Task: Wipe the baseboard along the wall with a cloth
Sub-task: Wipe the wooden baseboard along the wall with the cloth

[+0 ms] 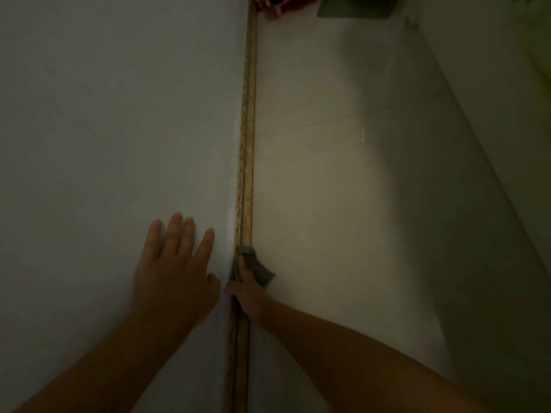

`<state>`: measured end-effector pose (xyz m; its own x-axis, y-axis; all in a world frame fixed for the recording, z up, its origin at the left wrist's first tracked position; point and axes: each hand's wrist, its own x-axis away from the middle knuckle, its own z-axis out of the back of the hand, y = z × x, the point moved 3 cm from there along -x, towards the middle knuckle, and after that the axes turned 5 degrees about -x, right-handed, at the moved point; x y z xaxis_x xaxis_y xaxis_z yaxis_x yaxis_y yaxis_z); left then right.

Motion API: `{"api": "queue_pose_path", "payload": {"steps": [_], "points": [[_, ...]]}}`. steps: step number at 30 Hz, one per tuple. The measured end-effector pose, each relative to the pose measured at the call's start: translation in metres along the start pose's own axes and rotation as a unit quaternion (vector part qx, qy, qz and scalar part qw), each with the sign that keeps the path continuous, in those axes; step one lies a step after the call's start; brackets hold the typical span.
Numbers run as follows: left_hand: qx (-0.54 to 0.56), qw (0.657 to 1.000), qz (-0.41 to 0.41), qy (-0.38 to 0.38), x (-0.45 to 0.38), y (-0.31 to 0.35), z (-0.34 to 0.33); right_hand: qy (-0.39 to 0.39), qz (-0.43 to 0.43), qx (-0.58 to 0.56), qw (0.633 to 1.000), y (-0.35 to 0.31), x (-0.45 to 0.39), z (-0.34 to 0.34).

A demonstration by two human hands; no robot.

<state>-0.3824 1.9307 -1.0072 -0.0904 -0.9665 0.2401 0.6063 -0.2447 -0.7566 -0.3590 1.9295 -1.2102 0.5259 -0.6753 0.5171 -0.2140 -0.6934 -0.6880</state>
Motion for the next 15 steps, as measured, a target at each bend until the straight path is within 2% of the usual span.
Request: {"api": "queue_pose_path", "payload": {"steps": [4,10,12,15], "points": [[0.089,0.996,0.004,-0.015,0.016,-0.003,-0.003,0.003,-0.018,0.005,1.000,0.015,0.009,-0.003],[0.211,0.977,0.019,0.031,0.057,0.014,-0.008,0.037,-0.001,-0.015,0.999,0.006,-0.003,-0.004],[0.234,0.971,0.039,0.023,0.074,0.019,-0.011,0.042,0.002,-0.030,0.999,-0.002,0.010,-0.007],[0.232,0.972,0.046,0.013,0.090,0.022,-0.018,0.021,0.000,0.013,1.000,0.001,0.021,-0.006]]}}
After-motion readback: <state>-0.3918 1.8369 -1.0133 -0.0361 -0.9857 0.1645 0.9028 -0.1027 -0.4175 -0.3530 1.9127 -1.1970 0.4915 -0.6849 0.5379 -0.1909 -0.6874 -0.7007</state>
